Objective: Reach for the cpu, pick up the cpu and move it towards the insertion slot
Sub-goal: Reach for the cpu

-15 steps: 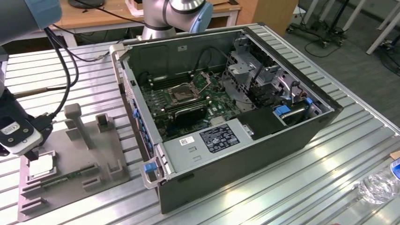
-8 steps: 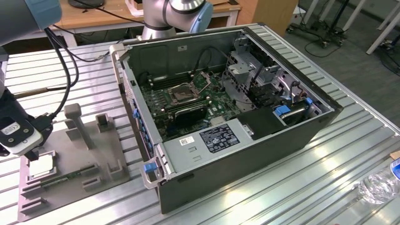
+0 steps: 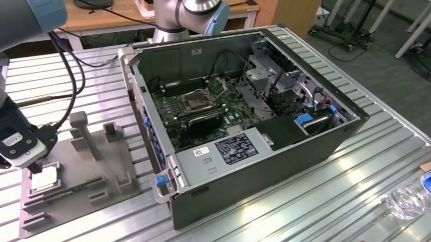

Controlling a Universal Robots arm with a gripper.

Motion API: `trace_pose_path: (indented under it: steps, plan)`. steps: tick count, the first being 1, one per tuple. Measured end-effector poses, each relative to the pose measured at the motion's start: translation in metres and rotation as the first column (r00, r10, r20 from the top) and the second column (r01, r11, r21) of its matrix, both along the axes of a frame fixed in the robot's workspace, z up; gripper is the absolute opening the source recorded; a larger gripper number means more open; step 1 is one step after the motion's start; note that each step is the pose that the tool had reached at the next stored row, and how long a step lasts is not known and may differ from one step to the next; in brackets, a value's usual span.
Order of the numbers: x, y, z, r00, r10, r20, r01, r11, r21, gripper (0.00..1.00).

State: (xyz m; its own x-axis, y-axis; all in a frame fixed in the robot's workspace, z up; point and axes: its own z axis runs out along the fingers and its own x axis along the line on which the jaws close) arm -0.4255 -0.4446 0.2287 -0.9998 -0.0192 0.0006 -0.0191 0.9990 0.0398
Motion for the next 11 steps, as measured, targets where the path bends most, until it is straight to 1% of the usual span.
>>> trace_pose_path:
  steps: [2, 11]
  plan:
    - [0.0000, 0.0000, -0.0016, 1.0000, 0.000, 0.0002, 0.000, 1.0000, 0.0001, 0.11]
    - [0.0000, 0.0000, -0.0023, 1.0000, 0.000, 0.0004, 0.000, 1.0000, 0.0003, 0.11]
